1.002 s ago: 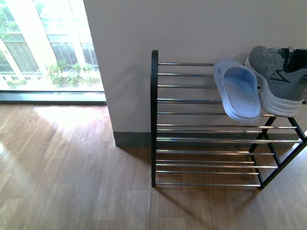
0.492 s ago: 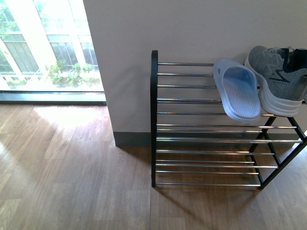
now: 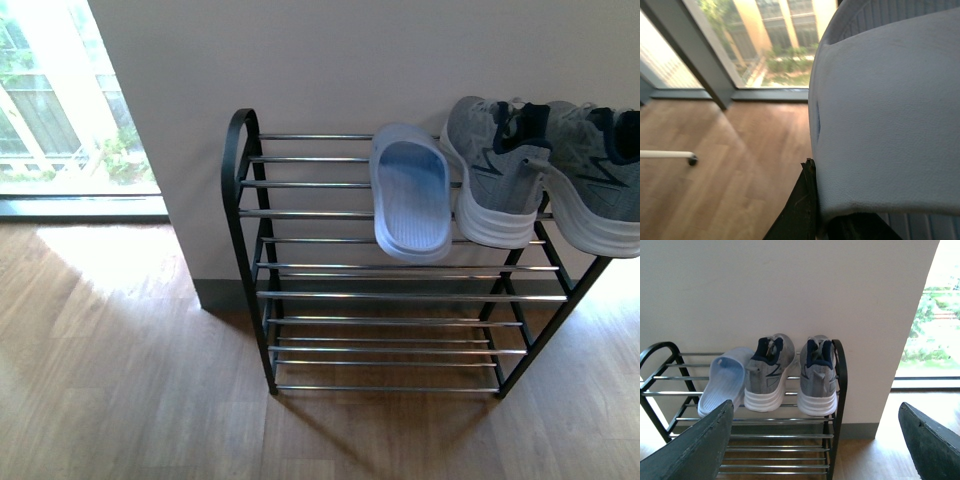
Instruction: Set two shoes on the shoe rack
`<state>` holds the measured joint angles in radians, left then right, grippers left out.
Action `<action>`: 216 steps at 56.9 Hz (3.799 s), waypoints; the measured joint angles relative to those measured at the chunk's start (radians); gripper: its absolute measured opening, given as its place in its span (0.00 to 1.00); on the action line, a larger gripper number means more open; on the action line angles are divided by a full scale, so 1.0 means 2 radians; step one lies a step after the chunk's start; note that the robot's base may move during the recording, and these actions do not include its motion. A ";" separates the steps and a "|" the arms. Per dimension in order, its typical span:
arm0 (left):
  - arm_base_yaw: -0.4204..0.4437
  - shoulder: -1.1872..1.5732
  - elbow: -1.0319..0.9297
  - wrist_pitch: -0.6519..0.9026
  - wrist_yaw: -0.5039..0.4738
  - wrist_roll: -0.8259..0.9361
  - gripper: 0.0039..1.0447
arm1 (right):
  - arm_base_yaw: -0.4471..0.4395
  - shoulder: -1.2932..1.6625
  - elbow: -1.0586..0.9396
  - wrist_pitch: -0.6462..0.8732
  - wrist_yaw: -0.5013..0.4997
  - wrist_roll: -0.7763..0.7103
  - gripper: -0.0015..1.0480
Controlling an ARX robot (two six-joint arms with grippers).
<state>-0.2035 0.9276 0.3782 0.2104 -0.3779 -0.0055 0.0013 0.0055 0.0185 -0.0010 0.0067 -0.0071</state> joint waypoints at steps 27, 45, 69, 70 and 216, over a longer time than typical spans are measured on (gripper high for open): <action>-0.083 0.309 0.321 -0.080 0.048 -0.095 0.01 | 0.000 -0.001 0.000 0.000 -0.002 0.000 0.91; -0.094 0.509 0.471 -0.087 0.059 -0.086 0.01 | 0.000 -0.001 0.000 0.000 -0.002 0.000 0.91; -0.103 0.691 0.601 -0.099 0.054 -0.071 0.01 | 0.000 -0.001 0.000 0.000 -0.002 0.000 0.91; -0.103 0.694 0.608 -0.101 0.052 -0.068 0.01 | 0.000 -0.001 0.000 0.000 -0.002 0.000 0.91; 0.099 0.027 -0.160 0.349 0.185 -0.002 0.01 | 0.000 -0.001 0.000 0.000 -0.002 0.000 0.91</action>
<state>-0.0051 0.9813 0.0578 0.9081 -0.0071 -0.0097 0.0013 0.0040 0.0185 -0.0010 0.0021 -0.0071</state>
